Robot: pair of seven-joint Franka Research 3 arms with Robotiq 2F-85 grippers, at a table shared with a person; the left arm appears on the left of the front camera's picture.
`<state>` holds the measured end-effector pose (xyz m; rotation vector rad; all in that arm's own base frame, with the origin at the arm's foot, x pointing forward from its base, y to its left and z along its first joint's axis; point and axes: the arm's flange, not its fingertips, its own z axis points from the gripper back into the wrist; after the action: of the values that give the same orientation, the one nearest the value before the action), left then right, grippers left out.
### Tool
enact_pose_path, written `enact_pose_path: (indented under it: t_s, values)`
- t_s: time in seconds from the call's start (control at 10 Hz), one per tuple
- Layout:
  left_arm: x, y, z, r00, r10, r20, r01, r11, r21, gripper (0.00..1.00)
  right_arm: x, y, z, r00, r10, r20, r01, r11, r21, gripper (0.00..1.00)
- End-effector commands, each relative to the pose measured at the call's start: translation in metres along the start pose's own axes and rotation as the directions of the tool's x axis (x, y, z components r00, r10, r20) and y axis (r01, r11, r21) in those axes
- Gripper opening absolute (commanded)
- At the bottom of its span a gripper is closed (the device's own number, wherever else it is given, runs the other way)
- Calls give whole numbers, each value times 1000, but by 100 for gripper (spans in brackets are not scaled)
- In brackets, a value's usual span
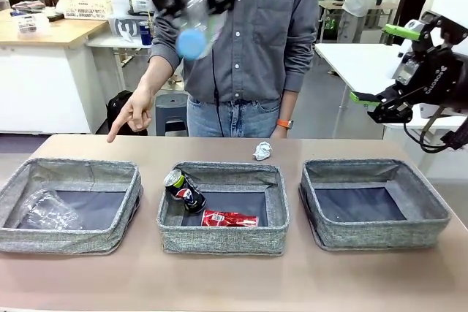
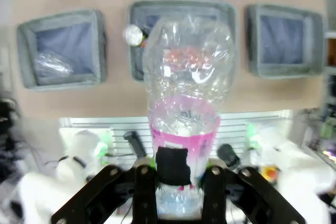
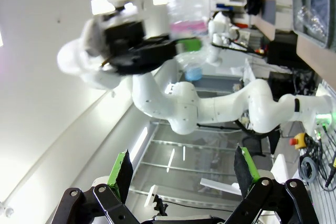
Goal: Sort the waste into the appropriate baskets.
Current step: Place the picked waste into the Fabric basket indicated by the person.
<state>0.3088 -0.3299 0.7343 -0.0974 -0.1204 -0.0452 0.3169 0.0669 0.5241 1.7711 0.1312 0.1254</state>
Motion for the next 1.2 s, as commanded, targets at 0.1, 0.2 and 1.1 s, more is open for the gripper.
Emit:
enact_pose_path:
  t_s: [0.1,0.2,1.1]
  values:
    - [-41,106,-80,996,88,-6,-88,996,17,21,-1,4,-1,1000,11,4,-11,1000,25,100]
    - [-41,142,-103,993,115,15,-114,993,-23,21,-1,4,-1,1000,11,4,-11,1000,25,100]
    - [-21,280,-232,887,460,-29,-461,888,-10,21,-1,4,-1,1000,11,4,-11,1000,25,100]
